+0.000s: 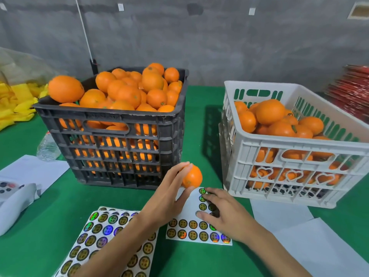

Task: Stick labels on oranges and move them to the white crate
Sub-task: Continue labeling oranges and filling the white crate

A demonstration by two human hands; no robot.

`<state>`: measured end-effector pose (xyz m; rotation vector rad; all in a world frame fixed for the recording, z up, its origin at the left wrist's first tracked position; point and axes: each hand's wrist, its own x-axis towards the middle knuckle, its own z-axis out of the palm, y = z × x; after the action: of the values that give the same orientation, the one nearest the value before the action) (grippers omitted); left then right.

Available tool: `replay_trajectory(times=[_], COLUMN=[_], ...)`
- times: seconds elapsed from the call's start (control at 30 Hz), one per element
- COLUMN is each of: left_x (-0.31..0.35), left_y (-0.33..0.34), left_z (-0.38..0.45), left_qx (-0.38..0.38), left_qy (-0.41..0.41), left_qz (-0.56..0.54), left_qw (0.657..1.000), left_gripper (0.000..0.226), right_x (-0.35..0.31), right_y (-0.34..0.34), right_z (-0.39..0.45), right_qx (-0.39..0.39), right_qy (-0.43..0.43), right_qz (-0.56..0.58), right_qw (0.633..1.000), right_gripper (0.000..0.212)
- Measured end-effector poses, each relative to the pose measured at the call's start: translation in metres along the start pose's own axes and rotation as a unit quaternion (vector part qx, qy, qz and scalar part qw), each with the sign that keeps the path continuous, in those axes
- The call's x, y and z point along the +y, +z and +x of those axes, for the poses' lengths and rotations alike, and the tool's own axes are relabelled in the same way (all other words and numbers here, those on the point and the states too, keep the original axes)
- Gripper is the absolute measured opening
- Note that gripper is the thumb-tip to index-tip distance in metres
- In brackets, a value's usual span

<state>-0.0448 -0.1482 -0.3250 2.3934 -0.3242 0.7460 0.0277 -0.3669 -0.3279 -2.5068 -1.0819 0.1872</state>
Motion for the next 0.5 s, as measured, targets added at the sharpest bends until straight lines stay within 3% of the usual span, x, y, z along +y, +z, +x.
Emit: replay_trajectory(times=[0.13, 0.5], left_x=[0.004, 0.006], left_y=[0.019, 0.027], left_z=[-0.008, -0.012], left_qx=[-0.043, -0.107], left_qy=[-0.046, -0.056], left_qz=[-0.057, 0.000], left_qw=[0.996, 0.993], left_gripper=[0.055, 0.050], right_x=[0.006, 0.006], right_y=[0.001, 0.005], right_z=[0.001, 0.001], right_qx=[0.025, 0.090], right_qy=[-0.001, -0.025], right_qz=[0.044, -0.012], right_qw=[0.999, 0.996], right_gripper=[0.067, 0.045])
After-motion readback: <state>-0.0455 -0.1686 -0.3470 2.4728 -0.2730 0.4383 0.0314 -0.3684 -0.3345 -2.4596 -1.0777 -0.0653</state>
